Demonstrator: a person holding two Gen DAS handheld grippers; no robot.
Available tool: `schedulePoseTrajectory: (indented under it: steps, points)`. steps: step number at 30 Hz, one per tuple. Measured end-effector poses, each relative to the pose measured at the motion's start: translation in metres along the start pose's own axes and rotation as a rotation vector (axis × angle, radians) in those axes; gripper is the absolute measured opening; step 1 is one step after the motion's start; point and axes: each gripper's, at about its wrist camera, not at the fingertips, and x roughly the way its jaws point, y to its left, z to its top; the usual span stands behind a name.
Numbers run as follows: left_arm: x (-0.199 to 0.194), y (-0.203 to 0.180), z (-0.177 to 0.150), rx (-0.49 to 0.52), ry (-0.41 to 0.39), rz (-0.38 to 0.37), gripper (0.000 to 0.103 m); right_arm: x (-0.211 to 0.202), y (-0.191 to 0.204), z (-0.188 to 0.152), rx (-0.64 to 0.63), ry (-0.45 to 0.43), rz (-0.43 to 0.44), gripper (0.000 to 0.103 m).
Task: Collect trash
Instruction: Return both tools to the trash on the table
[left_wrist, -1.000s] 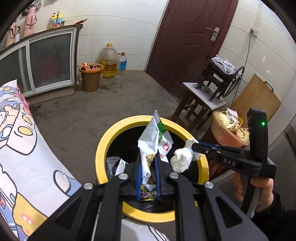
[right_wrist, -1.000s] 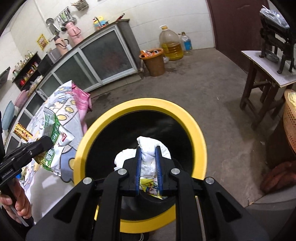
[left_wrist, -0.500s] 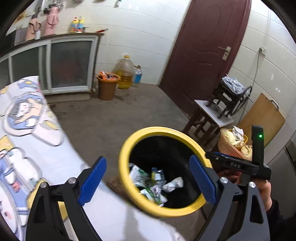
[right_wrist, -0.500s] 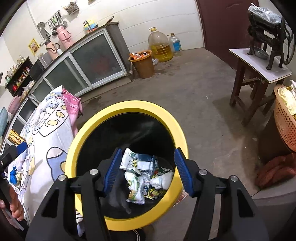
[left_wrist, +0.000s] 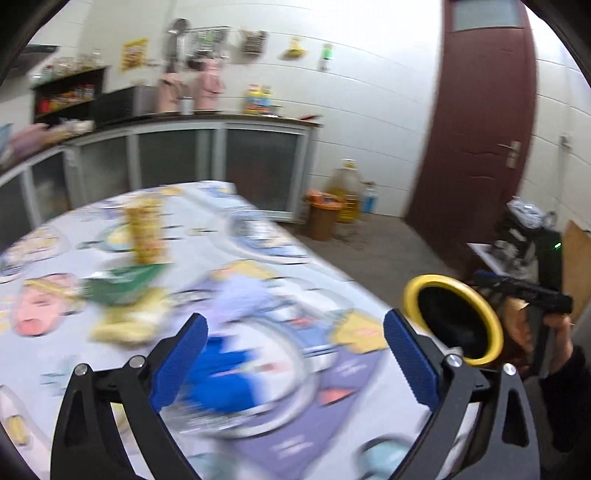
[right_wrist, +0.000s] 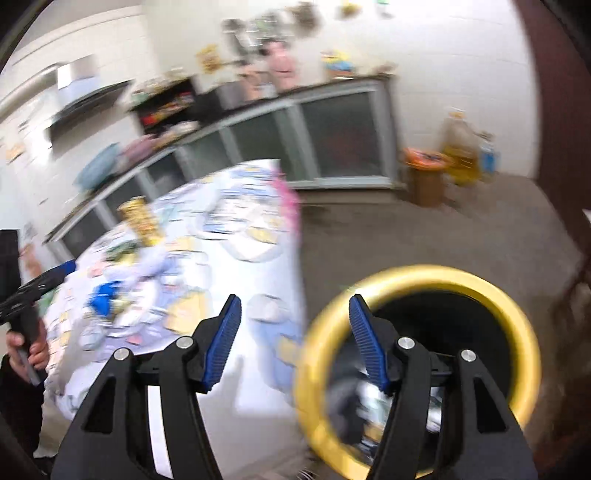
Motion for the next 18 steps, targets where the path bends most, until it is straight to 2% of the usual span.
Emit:
schedulePoseTrajectory:
  steps: [3,7,10,14,18]
  points:
    - [-0.019,0.041,0.0,-0.043,0.018,0.079,0.093,0.034,0.038,0.018,-0.027,0.04,0.126,0.062]
    - [-0.029,0.083,-0.002,-0.103,0.055,0.148,0.093,0.081,0.083,0.04,-0.095,0.097,0.162,0.063]
    - [-0.025,0.099,-0.001,-0.118,0.065,0.143,0.093,0.111,0.11,0.053,-0.119,0.127,0.205,0.074]
    - [-0.013,0.113,0.002,-0.094,0.071,0.122,0.093,0.15,0.146,0.072,-0.147,0.173,0.261,0.08]
    - [0.001,0.121,0.006,-0.039,0.078,0.099,0.093,0.174,0.165,0.082,-0.18,0.207,0.281,0.082]
